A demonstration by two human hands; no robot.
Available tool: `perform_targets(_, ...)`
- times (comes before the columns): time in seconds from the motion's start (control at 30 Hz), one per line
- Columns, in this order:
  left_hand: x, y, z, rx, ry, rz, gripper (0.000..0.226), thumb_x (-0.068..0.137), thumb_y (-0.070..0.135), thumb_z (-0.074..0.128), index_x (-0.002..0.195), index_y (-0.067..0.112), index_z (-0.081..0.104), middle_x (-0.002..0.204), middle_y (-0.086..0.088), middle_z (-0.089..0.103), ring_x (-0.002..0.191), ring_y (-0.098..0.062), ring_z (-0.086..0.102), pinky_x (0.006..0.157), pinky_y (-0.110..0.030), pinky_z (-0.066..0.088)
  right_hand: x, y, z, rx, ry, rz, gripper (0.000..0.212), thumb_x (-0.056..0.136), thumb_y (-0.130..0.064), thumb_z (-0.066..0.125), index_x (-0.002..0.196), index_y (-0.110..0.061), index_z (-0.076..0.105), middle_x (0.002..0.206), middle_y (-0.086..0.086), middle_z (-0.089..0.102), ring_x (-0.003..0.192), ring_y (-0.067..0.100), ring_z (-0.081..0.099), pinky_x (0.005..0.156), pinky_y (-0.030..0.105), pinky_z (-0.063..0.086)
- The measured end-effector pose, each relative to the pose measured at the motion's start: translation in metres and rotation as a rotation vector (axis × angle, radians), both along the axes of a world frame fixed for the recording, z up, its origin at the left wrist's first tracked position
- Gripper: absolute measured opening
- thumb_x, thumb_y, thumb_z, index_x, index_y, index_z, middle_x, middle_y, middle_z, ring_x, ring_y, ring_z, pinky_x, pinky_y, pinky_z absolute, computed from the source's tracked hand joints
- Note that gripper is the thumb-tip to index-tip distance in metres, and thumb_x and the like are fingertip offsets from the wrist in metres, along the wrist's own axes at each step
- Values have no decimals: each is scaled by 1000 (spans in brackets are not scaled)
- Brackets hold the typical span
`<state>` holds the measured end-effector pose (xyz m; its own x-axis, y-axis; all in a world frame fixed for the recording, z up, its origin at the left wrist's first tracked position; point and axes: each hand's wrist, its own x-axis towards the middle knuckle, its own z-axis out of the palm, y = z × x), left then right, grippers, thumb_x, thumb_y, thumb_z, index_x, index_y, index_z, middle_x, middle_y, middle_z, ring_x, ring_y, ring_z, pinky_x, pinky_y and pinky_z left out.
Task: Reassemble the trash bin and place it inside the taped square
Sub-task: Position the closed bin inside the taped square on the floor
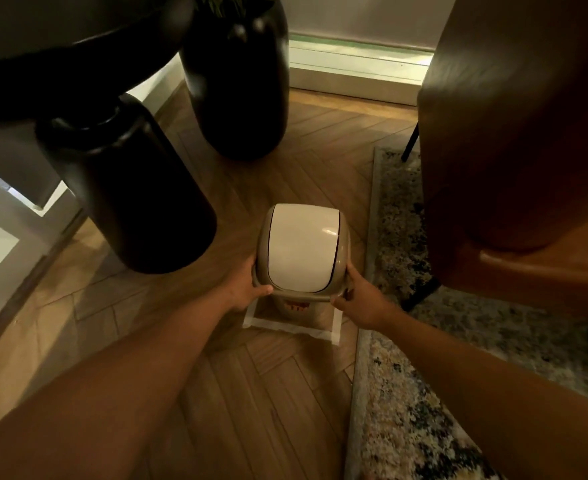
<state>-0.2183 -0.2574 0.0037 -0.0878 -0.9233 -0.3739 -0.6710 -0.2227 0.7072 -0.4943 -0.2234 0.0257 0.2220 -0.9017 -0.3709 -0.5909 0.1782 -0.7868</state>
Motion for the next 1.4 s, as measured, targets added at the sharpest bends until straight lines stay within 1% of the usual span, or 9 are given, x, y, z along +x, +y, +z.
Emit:
perform_targets(0.13,-10,10,-2,-132,-61,120,77,78,29,79,145,23,41,142,-5,55,131,-28,51,107,-46,44,2,-1,-2,-30,84,-1,95,88,-29,73,158,-30,8,147,-1,51,130,20,53,96,26,45)
perform_targets(0.23,-15,6,-4,-154,-67,130,74,80,30,77,145,21,42,143,-7,54,132,-30,50,106,-47,43,3,-7,-9,-53,154,-27,92,90,-29,69,157,-30,7,143,2,56,123,27,58,97,35,49)
perform_targets(0.3,-18,-1,-5,-163,-67,133,73,81,29,77,144,18,42,143,-9,53,131,-30,49,107,-45,42,3,-17,-10,-41,133,-45,90,89,-25,70,157,-30,11,142,2,56,126,26,56,102,42,49)
perform_targets(0.4,-22,-13,-2,-165,-92,155,68,80,27,77,141,14,48,140,-10,55,128,-30,52,104,-42,44,1,-39,-12,-57,139,-51,91,84,-24,74,156,-30,17,144,2,54,131,26,52,106,46,46)
perform_targets(0.6,-24,-38,0,-165,-108,156,63,77,28,80,134,17,55,131,-8,63,120,-29,58,98,-40,48,0,-63,-11,-72,159,-49,94,87,-23,71,158,-31,8,148,4,51,134,27,49,107,42,44)
perform_targets(1.0,-22,-49,2,-115,-121,158,65,80,33,77,138,22,50,133,-6,61,119,-28,59,98,-49,50,-1,-72,-17,-71,84,-62,91,89,-15,70,158,-26,11,151,2,47,138,21,43,111,34,39)
perform_targets(1.13,-11,-54,-13,-83,-35,146,69,75,35,78,137,25,49,127,-2,65,115,-22,62,98,-47,52,1,-71,-16,-50,41,-64,94,89,-10,68,158,-25,5,152,4,46,140,22,42,111,32,38)
perform_targets(1.3,-16,-47,1,-33,66,190,72,85,14,74,148,18,38,125,-3,67,112,-17,62,99,-35,50,2,-69,-17,-37,-16,-107,100,88,-11,69,158,-28,0,153,2,44,139,21,43,112,38,40)
perform_targets(1.4,-18,-45,0,-40,94,196,72,86,11,72,149,17,36,127,-5,65,114,-17,61,96,-27,46,1,-67,-18,-55,-41,-116,100,87,-11,71,158,-31,3,152,0,45,138,19,44,111,35,40)
